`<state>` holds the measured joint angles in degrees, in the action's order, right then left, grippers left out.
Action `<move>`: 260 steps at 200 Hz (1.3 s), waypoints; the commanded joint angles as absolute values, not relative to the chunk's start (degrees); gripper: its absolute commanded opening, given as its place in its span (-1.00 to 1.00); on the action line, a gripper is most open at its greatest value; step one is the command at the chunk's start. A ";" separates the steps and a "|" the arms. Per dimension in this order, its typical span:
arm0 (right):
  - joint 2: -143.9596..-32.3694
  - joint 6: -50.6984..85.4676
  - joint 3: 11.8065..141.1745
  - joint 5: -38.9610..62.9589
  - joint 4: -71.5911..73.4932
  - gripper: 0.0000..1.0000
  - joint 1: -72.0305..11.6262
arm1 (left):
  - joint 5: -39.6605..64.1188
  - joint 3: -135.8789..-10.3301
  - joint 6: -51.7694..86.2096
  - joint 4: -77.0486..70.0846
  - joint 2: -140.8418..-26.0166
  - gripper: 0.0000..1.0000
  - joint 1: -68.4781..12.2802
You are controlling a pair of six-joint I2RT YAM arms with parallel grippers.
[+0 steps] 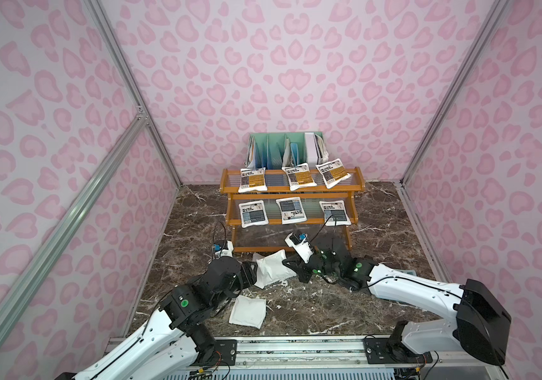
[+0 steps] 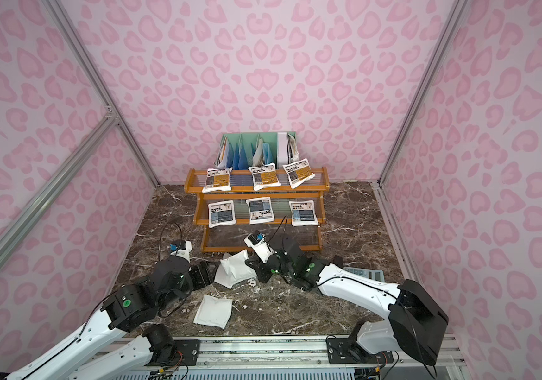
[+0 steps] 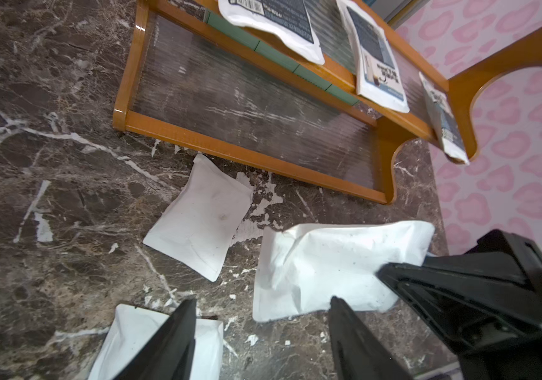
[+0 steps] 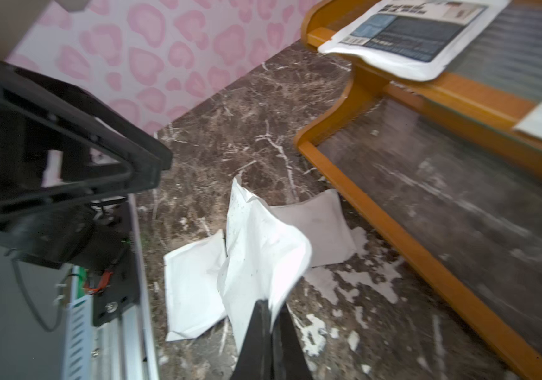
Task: Place the bagged coffee beans on the shelf by color
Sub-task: Pick up the bagged coffee beans at the center of the board.
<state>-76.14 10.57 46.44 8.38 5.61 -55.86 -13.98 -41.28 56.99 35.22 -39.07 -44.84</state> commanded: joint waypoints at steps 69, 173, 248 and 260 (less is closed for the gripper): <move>-69.52 -29.88 35.16 -45.17 26.71 -1.00 -72.82 | 4.32 -54.36 73.25 35.45 -56.72 0.46 -42.65; -83.67 -65.86 31.75 -55.64 60.67 -1.00 -84.90 | 5.75 -53.85 73.91 31.09 -60.37 0.43 -41.97; -83.69 -61.86 33.73 -54.59 53.89 -1.00 -84.80 | 5.48 -52.78 73.03 25.75 -59.19 0.32 -41.32; -83.31 -60.53 33.63 -54.97 52.42 -1.00 -84.56 | 4.04 -53.25 71.94 28.36 -57.62 0.32 -41.03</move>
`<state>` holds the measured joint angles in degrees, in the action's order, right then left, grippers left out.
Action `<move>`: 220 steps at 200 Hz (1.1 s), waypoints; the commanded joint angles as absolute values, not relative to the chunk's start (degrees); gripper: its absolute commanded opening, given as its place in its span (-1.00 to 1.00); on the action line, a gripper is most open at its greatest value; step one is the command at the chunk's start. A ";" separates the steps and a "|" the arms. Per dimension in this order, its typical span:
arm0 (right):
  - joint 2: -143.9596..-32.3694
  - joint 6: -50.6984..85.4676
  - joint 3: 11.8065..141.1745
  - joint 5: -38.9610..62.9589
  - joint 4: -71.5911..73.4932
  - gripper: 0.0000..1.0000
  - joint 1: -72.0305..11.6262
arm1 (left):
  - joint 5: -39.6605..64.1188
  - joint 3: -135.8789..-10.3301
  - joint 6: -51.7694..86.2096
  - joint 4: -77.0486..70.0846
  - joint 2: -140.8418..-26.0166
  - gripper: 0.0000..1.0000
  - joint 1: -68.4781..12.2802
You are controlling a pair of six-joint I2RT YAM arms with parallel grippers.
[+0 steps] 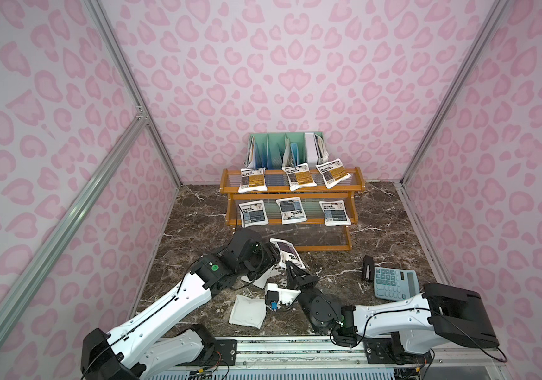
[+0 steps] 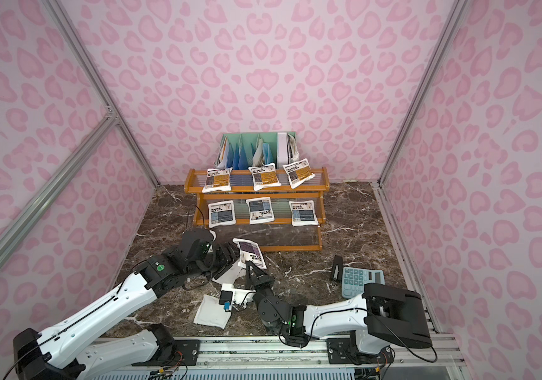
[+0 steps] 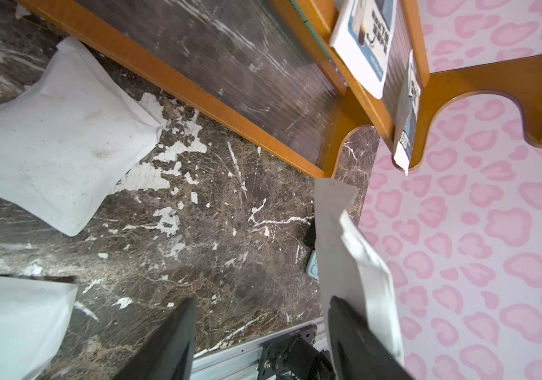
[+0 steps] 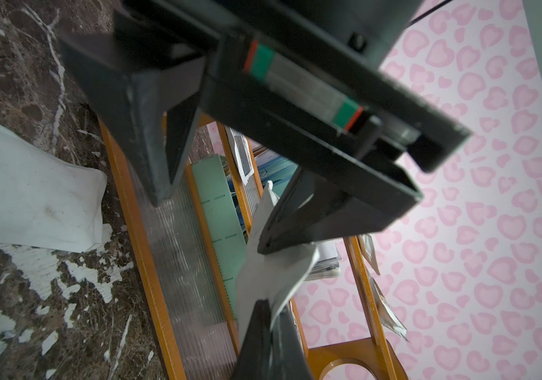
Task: Place the bagged coffee beans on the shelf by color
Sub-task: Pick up the bagged coffee beans at the center of the board.
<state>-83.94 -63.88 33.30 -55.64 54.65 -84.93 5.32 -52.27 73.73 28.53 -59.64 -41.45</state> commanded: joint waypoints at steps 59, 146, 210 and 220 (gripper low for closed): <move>-82.90 -59.23 33.57 -54.91 50.68 -1.00 -84.69 | 3.09 -52.43 70.38 31.72 -52.92 0.36 -39.50; -85.08 -59.76 35.79 -51.93 49.55 -1.00 -84.77 | 9.39 -54.16 71.66 25.25 -61.98 0.07 -39.50; -81.98 -53.96 33.73 -55.12 47.77 -0.95 -83.99 | 6.34 -53.67 69.31 29.84 -61.38 -1.00 -39.54; -80.53 -49.84 33.60 -55.65 44.29 -0.76 -83.56 | 5.05 -53.35 68.62 30.62 -60.91 -1.00 -39.53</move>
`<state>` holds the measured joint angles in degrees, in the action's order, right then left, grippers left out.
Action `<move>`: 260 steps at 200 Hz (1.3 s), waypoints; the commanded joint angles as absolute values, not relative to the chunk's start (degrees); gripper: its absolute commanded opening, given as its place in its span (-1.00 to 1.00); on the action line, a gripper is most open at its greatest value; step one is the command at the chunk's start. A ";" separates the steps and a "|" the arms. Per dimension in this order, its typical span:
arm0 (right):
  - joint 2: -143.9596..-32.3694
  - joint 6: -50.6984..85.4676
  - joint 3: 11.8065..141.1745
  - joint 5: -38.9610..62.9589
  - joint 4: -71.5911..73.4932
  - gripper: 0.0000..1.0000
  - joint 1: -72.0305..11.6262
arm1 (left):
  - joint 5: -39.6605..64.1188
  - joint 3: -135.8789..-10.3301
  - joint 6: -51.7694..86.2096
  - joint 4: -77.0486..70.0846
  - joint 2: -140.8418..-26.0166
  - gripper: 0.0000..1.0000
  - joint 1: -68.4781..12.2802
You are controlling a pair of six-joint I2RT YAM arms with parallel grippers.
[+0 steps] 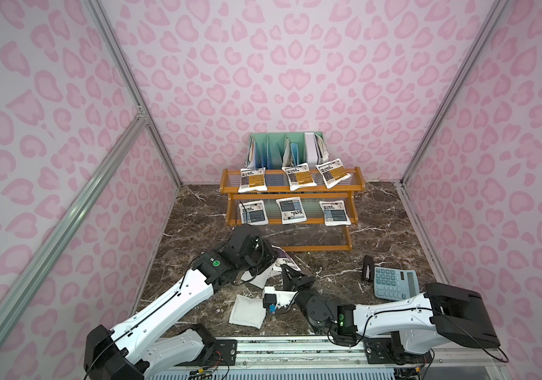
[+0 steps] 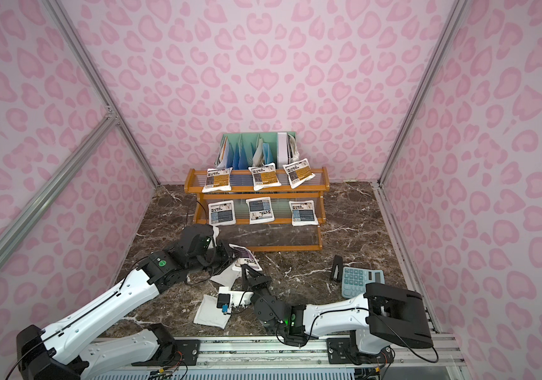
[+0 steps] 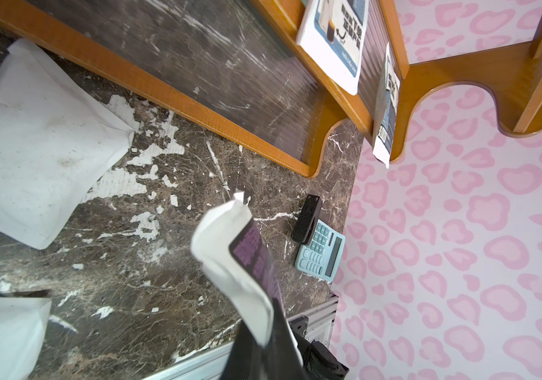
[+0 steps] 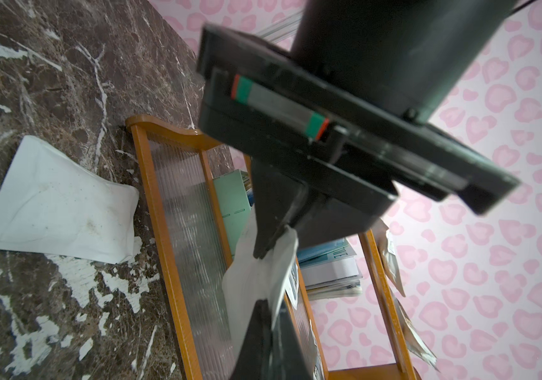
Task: Place the bagged coffee beans on the shelf by color
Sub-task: Pick up the bagged coffee beans at the center of the board.
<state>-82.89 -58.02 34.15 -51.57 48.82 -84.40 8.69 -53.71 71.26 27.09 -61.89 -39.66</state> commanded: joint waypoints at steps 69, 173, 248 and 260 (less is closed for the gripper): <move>-49.49 6.74 34.68 -13.64 3.01 -0.11 -60.54 | 1.55 -44.63 66.58 22.11 -54.41 -1.00 -39.46; -60.78 61.12 21.87 55.48 46.75 0.09 -23.77 | 1.73 -34.62 67.44 -16.24 -58.73 -1.00 -42.25; -73.70 65.35 23.98 61.42 59.29 0.07 -27.62 | 2.42 -37.11 67.97 -23.64 -65.92 -1.00 -45.02; -73.57 63.45 23.98 60.73 57.02 0.05 -27.62 | 2.20 -37.13 67.94 -23.18 -65.72 -1.00 -45.22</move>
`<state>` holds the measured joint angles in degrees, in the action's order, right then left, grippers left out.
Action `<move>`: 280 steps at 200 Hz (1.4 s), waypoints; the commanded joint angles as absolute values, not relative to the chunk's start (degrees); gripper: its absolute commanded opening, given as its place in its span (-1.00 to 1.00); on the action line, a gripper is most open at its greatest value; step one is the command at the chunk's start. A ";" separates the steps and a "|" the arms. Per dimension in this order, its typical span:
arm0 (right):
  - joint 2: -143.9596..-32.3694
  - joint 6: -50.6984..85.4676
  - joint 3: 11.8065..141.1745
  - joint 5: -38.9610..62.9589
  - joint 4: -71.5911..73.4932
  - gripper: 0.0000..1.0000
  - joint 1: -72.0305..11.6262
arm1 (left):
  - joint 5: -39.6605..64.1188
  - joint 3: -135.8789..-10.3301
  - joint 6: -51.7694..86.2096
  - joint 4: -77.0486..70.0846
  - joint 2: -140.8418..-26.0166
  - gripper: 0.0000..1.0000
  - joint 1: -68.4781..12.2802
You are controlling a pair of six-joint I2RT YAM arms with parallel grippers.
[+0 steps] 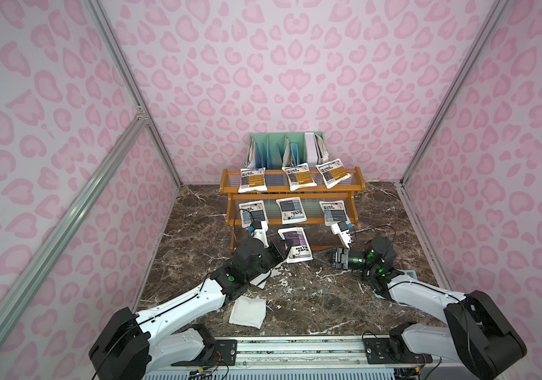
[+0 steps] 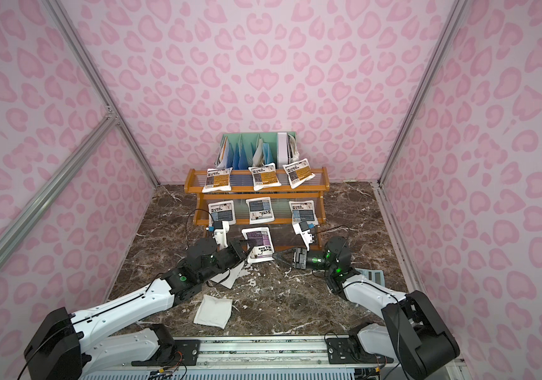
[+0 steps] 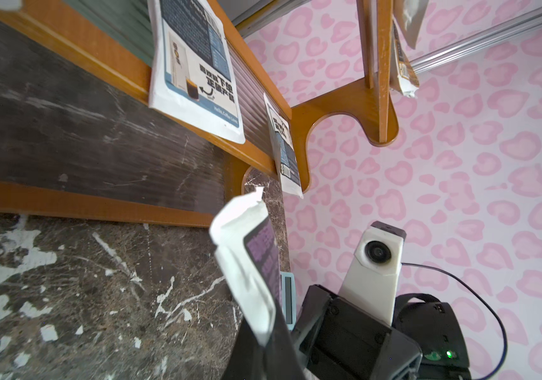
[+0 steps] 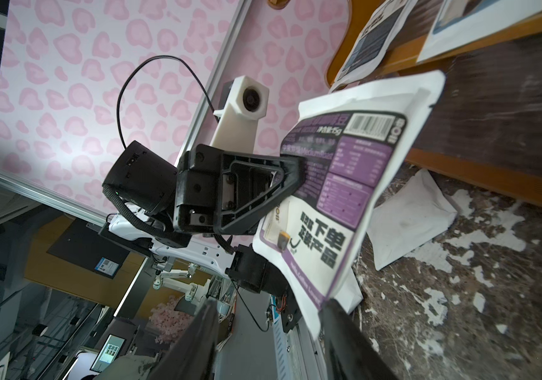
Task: Place the bagged coffee beans on the shelf by color
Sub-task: Pick up the bagged coffee beans at the center of the board.
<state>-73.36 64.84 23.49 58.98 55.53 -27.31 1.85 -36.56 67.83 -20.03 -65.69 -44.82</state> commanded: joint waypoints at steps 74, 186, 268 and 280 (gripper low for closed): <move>-73.23 56.08 24.88 58.75 48.14 0.01 -26.72 | 2.20 -36.83 67.63 -19.55 -62.60 -1.00 -45.73; -74.88 57.57 26.84 57.84 53.23 -0.05 -27.59 | 3.15 -38.16 67.25 -18.84 -63.59 -1.00 -46.43; -76.26 59.18 26.12 55.64 56.83 -0.75 -28.69 | 1.84 -40.61 65.39 -17.80 -65.05 -1.00 -46.60; -75.50 58.66 25.67 54.81 55.61 -0.96 -28.43 | 1.36 -40.37 65.39 -16.81 -64.72 -1.00 -46.59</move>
